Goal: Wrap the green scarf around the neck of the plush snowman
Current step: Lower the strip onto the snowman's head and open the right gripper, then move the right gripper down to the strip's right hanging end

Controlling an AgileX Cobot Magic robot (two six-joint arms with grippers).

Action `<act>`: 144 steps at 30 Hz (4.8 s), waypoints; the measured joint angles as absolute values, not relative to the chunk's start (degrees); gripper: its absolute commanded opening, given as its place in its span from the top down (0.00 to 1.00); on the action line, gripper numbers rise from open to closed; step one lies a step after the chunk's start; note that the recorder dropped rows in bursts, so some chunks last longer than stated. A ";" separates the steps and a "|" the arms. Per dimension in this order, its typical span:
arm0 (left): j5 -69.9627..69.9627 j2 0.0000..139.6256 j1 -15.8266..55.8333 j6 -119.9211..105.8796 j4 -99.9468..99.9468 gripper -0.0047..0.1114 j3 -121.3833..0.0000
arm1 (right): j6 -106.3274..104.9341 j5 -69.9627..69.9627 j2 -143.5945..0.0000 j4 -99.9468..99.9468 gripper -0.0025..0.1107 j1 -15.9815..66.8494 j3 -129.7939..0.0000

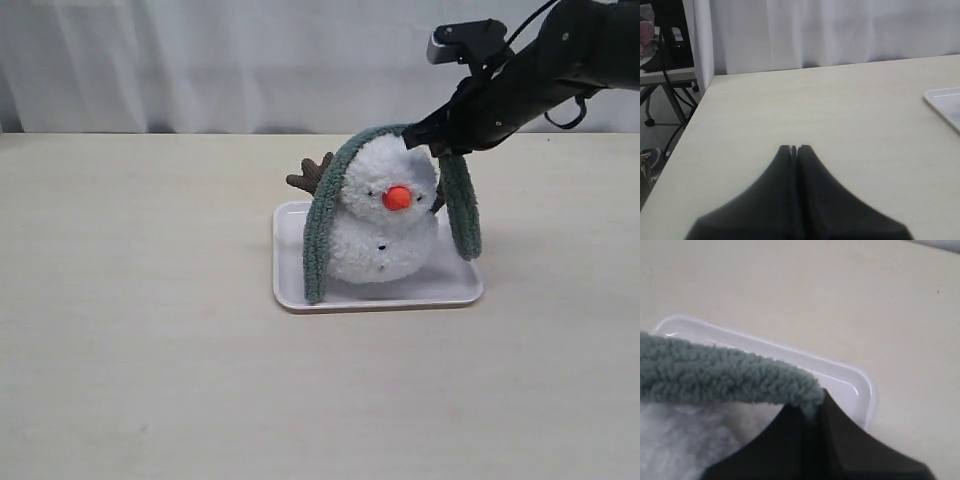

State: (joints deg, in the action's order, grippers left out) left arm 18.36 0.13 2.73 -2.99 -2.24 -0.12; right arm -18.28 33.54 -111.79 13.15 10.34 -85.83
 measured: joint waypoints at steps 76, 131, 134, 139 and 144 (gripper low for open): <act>18.36 0.13 2.73 -2.99 -2.24 0.96 -0.12 | -31.47 43.28 -101.25 24.41 0.55 10.34 -62.34; 18.36 0.13 2.73 -2.99 -2.24 0.96 -0.12 | -65.85 24.20 -104.13 55.84 0.43 10.34 -50.77; 18.36 0.13 2.73 -2.99 -2.24 0.96 -0.12 | -66.35 22.19 -105.34 56.43 0.45 10.34 -50.77; 18.36 0.13 2.73 -2.99 -2.24 0.96 -0.12 | -66.35 20.81 -106.54 57.35 0.68 10.34 -50.77; 18.36 0.13 2.73 -2.99 -2.24 0.96 -0.12 | -66.35 21.25 -106.54 58.85 0.94 10.34 -50.77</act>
